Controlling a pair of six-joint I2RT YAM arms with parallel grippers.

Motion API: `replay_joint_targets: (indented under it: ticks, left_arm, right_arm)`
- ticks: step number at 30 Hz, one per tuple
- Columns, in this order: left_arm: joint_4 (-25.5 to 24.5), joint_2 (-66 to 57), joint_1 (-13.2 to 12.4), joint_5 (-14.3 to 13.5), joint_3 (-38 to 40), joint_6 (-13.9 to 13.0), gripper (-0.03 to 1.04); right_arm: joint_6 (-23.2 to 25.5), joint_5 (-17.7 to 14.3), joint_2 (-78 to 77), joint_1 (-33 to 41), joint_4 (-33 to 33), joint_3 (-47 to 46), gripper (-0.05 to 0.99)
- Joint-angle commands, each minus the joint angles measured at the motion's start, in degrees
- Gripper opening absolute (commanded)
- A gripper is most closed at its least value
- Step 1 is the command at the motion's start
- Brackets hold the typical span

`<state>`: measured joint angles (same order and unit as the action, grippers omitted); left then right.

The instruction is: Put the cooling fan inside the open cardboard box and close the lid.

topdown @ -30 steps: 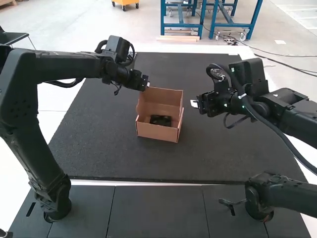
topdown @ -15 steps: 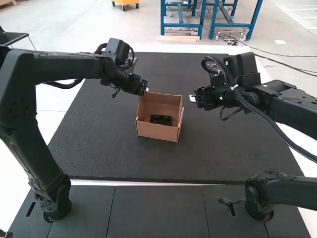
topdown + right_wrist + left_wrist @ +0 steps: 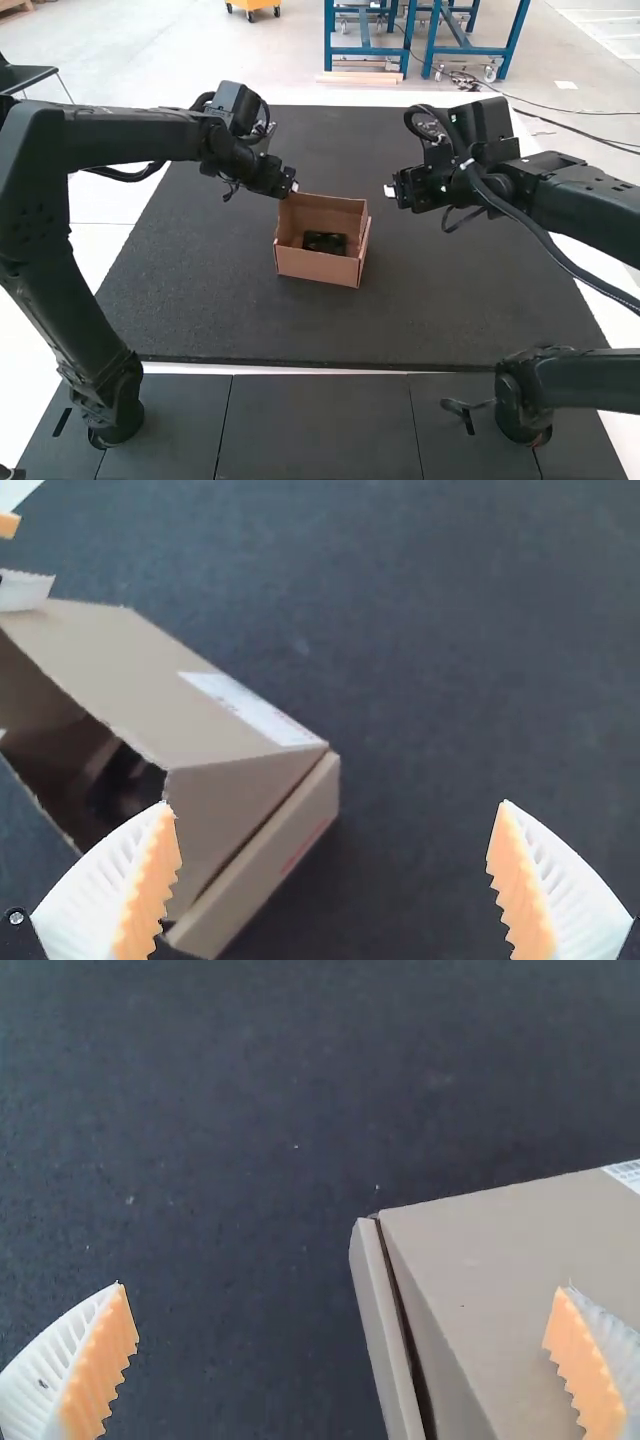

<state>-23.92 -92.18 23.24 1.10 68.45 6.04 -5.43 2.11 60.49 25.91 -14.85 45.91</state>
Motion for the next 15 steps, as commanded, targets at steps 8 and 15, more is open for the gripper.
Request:
replay_joint_targets:
  ticks: [8,15]
  left_arm:
    - [-4.4,4.5,0.1,1.1,-0.3,-1.6,0.96]
    - [-5.3,5.9,0.1,1.4,-1.6,-1.6,0.96]
  right_arm:
    - [-0.5,0.3,0.4,-1.0,0.7,2.5,0.7]
    - [-0.5,0.3,0.4,-1.2,0.7,2.9,0.7]
